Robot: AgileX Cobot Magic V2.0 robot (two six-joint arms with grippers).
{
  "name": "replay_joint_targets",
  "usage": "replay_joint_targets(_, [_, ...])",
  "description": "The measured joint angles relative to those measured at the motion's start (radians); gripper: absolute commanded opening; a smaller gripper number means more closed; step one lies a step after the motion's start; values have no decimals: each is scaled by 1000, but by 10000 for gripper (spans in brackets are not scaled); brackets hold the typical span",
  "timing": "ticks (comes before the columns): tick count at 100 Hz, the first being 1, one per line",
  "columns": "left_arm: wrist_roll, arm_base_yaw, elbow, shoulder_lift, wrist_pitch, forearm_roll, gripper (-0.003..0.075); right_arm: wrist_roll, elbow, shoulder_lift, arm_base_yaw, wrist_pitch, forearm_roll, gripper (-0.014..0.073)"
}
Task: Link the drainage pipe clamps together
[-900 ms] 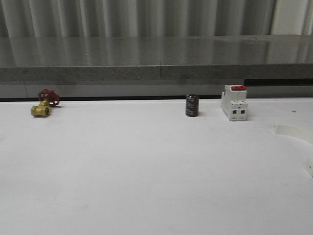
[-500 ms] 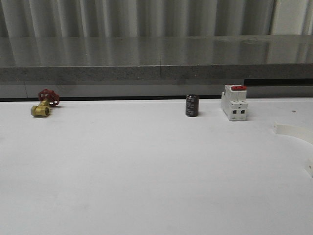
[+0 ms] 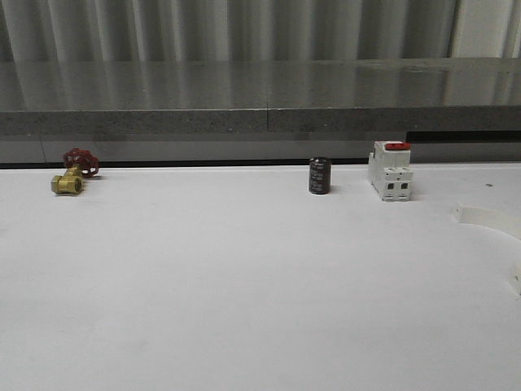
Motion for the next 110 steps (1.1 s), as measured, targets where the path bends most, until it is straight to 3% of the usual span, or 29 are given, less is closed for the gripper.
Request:
replay_joint_targets(25, [0, 0, -146, 33, 206, -15, -21, 0, 0, 0, 0, 0, 0, -67])
replay_joint_targets(40, [0, 0, -274, 154, 379, -15, -21, 0, 0, 0, 0, 0, 0, -67])
replay_joint_targets(57, [0, 0, -356, 324, 466, -15, -8, 0, 0, 0, 0, 0, 0, -67])
replay_joint_targets(62, [0, 0, -373, 376, 473, -15, 36, 0, 0, 0, 0, 0, 0, -67])
replay_joint_targets(78, [-2, 0, -430, 545, 475, -20, 342, 0, 0, 0, 0, 0, 0, -67])
replay_joint_targets(87, [-9, 3, -468, 636, 473, -22, 450, 0, 0, 0, 0, 0, 0, -67])
replay_joint_targets(110, [-21, 67, -584, 868, 467, -22, 461, 0, 0, 0, 0, 0, 0, -67])
